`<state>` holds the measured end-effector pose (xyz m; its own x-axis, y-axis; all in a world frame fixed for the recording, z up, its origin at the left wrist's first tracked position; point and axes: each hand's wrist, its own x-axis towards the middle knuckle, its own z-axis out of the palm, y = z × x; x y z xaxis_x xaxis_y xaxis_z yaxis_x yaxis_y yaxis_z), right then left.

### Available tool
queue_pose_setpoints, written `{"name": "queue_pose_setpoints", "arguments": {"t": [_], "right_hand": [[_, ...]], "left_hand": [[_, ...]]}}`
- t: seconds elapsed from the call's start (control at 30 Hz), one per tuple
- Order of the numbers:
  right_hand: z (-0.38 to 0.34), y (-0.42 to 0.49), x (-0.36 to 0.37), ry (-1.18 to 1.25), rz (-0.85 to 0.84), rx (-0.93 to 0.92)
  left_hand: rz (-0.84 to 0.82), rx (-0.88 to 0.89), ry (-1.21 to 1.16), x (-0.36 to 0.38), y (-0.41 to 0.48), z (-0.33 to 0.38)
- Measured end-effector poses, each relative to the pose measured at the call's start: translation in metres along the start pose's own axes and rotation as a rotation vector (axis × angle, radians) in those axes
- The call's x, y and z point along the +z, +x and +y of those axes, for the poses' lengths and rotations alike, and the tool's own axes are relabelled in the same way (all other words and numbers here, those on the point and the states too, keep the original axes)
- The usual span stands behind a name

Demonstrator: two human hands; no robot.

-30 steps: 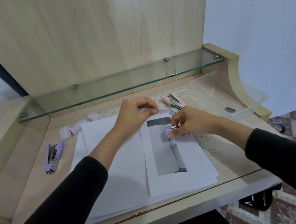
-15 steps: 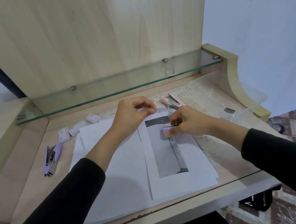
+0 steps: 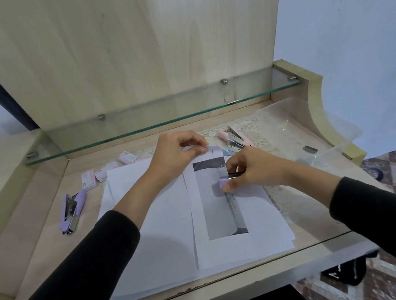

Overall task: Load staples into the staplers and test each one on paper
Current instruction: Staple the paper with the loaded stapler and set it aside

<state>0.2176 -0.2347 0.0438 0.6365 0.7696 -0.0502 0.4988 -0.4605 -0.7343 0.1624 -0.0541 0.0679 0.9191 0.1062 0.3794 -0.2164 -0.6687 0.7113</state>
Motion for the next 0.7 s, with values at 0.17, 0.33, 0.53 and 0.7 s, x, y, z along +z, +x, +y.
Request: {"name": "queue_pose_setpoints", "arguments": {"t": [0.17, 0.33, 0.53, 0.7], "right_hand": [[0.005, -0.007, -0.006, 0.115, -0.046, 0.029], [0.005, -0.019, -0.02, 0.191, -0.023, 0.105], [-0.001, -0.025, -0.022, 0.319, -0.019, 0.163], [0.004, -0.021, -0.02, 0.283, 0.048, 0.198]], "left_hand": [[0.006, -0.034, 0.002, -0.005, 0.0, -0.003], [0.027, -0.09, -0.006, -0.009, 0.001, -0.011], [0.034, -0.141, -0.034, -0.01, 0.004, -0.011], [-0.002, -0.14, 0.032, -0.004, 0.004, -0.013]]}}
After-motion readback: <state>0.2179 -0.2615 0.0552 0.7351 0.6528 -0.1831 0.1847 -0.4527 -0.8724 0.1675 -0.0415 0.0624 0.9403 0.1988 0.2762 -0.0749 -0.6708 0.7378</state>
